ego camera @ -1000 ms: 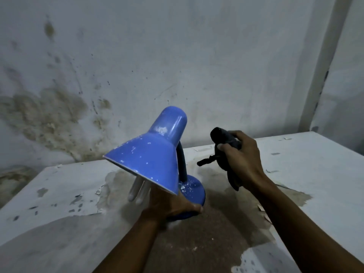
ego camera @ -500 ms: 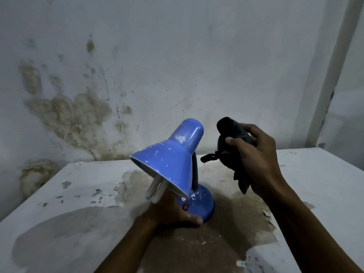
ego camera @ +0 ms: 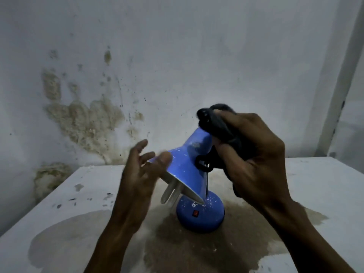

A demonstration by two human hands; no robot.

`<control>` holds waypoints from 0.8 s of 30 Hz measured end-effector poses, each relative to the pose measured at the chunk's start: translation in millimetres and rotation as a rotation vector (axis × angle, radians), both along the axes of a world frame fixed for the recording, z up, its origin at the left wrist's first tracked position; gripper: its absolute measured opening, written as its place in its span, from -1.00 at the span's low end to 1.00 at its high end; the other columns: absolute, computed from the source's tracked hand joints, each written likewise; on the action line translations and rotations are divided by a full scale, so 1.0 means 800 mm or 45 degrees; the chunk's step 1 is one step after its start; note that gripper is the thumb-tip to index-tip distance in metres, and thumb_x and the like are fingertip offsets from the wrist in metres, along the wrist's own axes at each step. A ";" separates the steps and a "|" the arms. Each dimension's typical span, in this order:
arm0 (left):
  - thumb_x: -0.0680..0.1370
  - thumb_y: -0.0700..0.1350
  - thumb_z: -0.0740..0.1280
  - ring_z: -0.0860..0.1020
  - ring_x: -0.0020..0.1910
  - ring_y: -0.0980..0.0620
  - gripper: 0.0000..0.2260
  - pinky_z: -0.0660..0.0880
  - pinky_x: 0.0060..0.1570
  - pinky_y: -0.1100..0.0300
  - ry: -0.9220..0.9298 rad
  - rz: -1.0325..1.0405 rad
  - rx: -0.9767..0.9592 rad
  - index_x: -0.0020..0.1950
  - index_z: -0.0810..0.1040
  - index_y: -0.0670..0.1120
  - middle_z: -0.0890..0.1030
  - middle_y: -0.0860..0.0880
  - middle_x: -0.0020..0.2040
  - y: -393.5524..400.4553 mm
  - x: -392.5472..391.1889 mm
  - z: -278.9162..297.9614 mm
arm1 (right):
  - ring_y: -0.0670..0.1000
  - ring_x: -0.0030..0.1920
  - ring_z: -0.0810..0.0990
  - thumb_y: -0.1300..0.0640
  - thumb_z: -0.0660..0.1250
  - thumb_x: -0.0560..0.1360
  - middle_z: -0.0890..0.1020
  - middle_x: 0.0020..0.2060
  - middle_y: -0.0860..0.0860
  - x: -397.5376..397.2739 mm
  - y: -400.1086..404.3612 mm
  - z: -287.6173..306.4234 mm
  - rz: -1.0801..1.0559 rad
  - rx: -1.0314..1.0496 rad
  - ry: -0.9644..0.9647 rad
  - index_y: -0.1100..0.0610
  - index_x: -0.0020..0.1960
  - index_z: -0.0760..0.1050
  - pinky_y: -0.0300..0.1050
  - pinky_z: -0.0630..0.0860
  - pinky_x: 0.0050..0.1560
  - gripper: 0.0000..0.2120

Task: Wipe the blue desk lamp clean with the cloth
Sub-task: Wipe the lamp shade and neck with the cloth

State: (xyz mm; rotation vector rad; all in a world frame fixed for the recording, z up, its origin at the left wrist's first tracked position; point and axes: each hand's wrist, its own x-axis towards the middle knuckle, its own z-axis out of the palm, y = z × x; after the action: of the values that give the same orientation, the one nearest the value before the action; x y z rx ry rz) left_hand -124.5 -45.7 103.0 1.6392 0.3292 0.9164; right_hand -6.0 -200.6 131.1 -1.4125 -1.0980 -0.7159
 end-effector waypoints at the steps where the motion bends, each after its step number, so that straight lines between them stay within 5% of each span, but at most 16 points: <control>1: -0.04 0.54 0.38 0.48 0.28 0.03 0.09 0.46 0.22 -0.06 0.078 -0.052 0.015 0.45 0.26 0.20 0.48 0.02 0.34 -0.008 0.001 -0.002 | -0.05 0.02 0.61 0.35 0.34 0.43 0.59 0.07 0.06 -0.002 -0.001 -0.001 0.011 -0.056 -0.056 0.14 0.30 0.58 -0.11 0.57 -0.05 -0.55; 4: -0.14 0.45 0.50 0.46 0.32 -0.02 0.19 0.48 0.20 -0.01 0.068 -0.139 -0.064 0.45 0.18 0.25 0.45 0.02 0.38 -0.014 0.009 -0.015 | 0.02 0.10 0.58 0.36 0.32 0.44 0.54 0.16 0.07 -0.006 -0.006 -0.006 0.059 -0.250 -0.195 0.12 0.34 0.56 -0.11 0.55 -0.02 -0.52; 7: -0.05 0.23 0.54 0.52 0.22 0.03 0.05 0.51 -0.03 0.16 0.000 -0.146 -0.138 0.41 0.24 0.20 0.51 0.00 0.31 -0.010 0.016 -0.021 | 0.06 0.20 0.54 0.26 0.26 0.49 0.50 0.24 0.06 -0.004 -0.007 -0.013 0.131 -0.481 -0.320 0.03 0.34 0.56 -0.05 0.54 0.03 -0.55; 9: -0.03 0.19 0.52 0.55 0.16 0.03 -0.04 0.53 -0.04 0.11 -0.001 -0.126 -0.149 0.35 0.29 0.23 0.54 -0.03 0.25 -0.006 0.017 -0.024 | 0.08 0.22 0.52 0.19 0.25 0.53 0.49 0.28 0.06 0.003 -0.002 -0.017 0.067 -0.593 -0.430 -0.02 0.34 0.57 0.02 0.54 0.01 -0.59; 12: -0.04 0.24 0.57 0.56 0.15 -0.17 -0.14 0.54 0.02 -0.10 -0.010 -0.129 -0.154 0.20 0.30 0.39 0.55 -0.16 0.22 -0.005 0.017 -0.025 | 0.15 0.13 0.55 0.17 0.23 0.52 0.51 0.26 0.11 0.024 0.007 -0.016 -0.126 -0.587 -0.535 -0.03 0.31 0.59 0.08 0.57 -0.13 -0.59; 15: -0.03 0.28 0.55 0.51 0.08 -0.39 -0.08 0.47 -0.23 0.10 0.011 -0.110 -0.106 0.27 0.27 0.32 0.48 -0.37 0.22 -0.005 0.021 -0.023 | 0.15 0.06 0.55 0.12 0.14 0.46 0.48 0.22 0.08 0.051 0.014 -0.006 -0.248 -0.508 -0.356 -0.07 0.29 0.59 0.10 0.60 -0.23 -0.53; 18: -0.02 0.31 0.53 0.53 -0.12 -0.21 -0.04 0.43 -0.27 0.17 0.027 -0.101 -0.081 0.33 0.25 0.23 0.51 -0.34 0.19 -0.002 0.026 -0.022 | 0.10 0.02 0.55 0.06 0.11 0.51 0.46 0.20 0.04 0.056 0.022 -0.002 -0.316 -0.495 -0.224 -0.11 0.31 0.57 0.08 0.60 -0.21 -0.55; 21: -0.03 0.34 0.55 0.56 -0.09 -0.31 -0.04 0.46 -0.33 0.24 -0.006 -0.124 -0.089 0.31 0.29 0.22 0.55 -0.24 0.02 0.001 0.026 -0.027 | 0.08 0.02 0.53 0.07 0.17 0.54 0.44 0.21 0.07 0.023 0.021 -0.020 -0.242 -0.516 -0.337 -0.03 0.33 0.57 0.00 0.59 -0.16 -0.60; 24: -0.01 0.25 0.52 0.63 -0.12 0.05 -0.17 0.50 -0.33 0.32 -0.036 -0.148 -0.115 0.21 0.31 0.27 0.60 -0.03 0.05 0.004 0.026 -0.031 | 0.00 0.00 0.53 0.11 0.17 0.54 0.40 0.23 -0.01 0.009 0.015 -0.035 -0.074 -0.501 -0.335 -0.02 0.34 0.57 -0.14 0.55 -0.14 -0.59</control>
State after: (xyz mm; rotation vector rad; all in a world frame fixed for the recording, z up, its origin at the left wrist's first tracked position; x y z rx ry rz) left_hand -104.1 -42.9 78.3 1.5447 0.2495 0.8246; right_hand 0.8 -188.4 103.4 -1.7207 -1.4674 -0.7711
